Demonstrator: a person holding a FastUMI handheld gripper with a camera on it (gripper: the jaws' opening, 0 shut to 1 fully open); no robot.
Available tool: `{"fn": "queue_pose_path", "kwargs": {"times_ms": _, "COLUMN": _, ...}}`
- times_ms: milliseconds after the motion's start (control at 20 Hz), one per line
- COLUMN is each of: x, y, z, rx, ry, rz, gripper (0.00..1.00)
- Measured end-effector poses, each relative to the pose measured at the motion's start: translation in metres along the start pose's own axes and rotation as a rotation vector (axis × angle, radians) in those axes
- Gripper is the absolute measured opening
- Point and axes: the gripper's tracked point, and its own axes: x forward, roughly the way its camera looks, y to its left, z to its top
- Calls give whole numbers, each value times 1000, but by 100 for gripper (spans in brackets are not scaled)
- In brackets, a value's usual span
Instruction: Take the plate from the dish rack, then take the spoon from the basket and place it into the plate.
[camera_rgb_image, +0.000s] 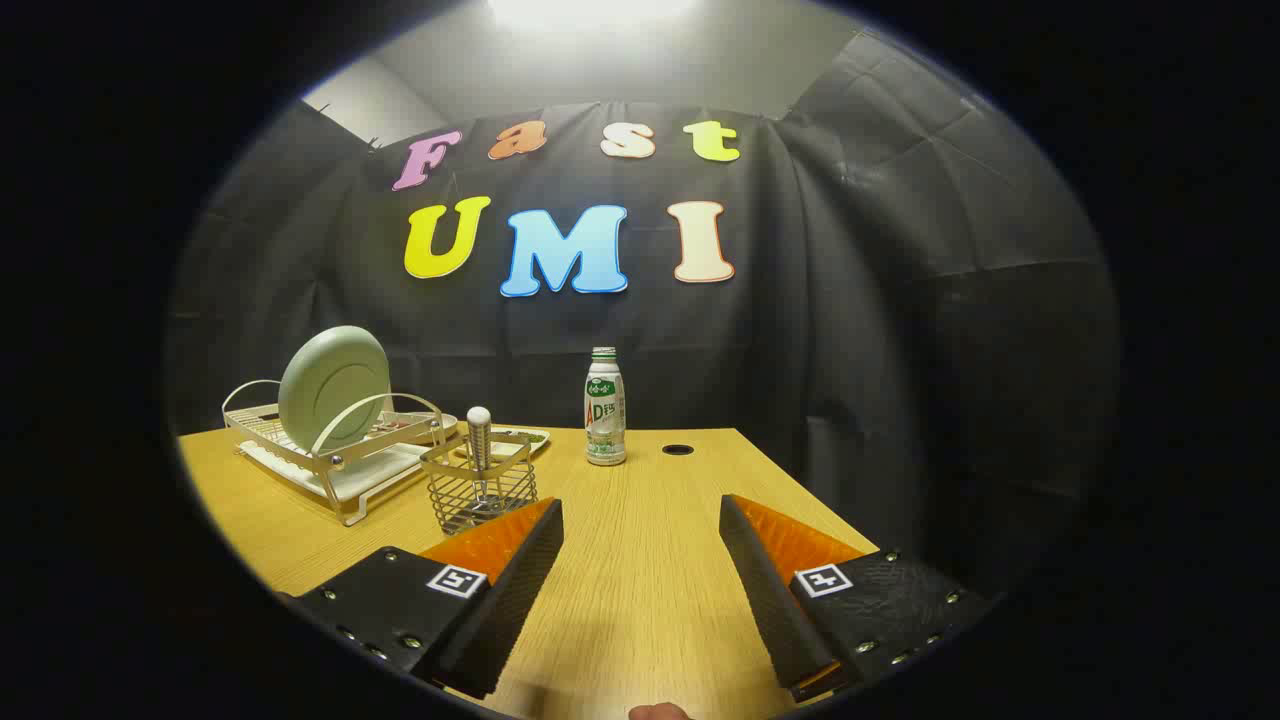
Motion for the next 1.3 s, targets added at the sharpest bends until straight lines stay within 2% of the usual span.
{"fn": "queue_pose_path", "kwargs": {"times_ms": 150, "x": 9, "y": 1, "z": 2, "rx": 1, "ry": 3, "rz": 3, "gripper": 96}}
{"fn": "queue_pose_path", "kwargs": {"times_ms": 300, "x": 47, "y": 1, "z": -10, "rx": 27, "ry": 71, "rz": 10, "gripper": 96}}
{"fn": "queue_pose_path", "kwargs": {"times_ms": 500, "x": 85, "y": -9, "z": 10, "rx": 45, "ry": 43, "rz": -10, "gripper": 97}}
{"fn": "queue_pose_path", "kwargs": {"times_ms": 750, "x": 83, "y": -14, "z": 85, "rx": 6, "ry": -28, "rz": -33, "gripper": 97}}
{"fn": "queue_pose_path", "kwargs": {"times_ms": 1050, "x": 54, "y": 42, "z": 170, "rx": 36, "ry": -62, "rz": 42, "gripper": 97}}
{"fn": "queue_pose_path", "kwargs": {"times_ms": 1300, "x": 47, "y": 98, "z": 233, "rx": 23, "ry": -90, "rz": 32, "gripper": 97}}
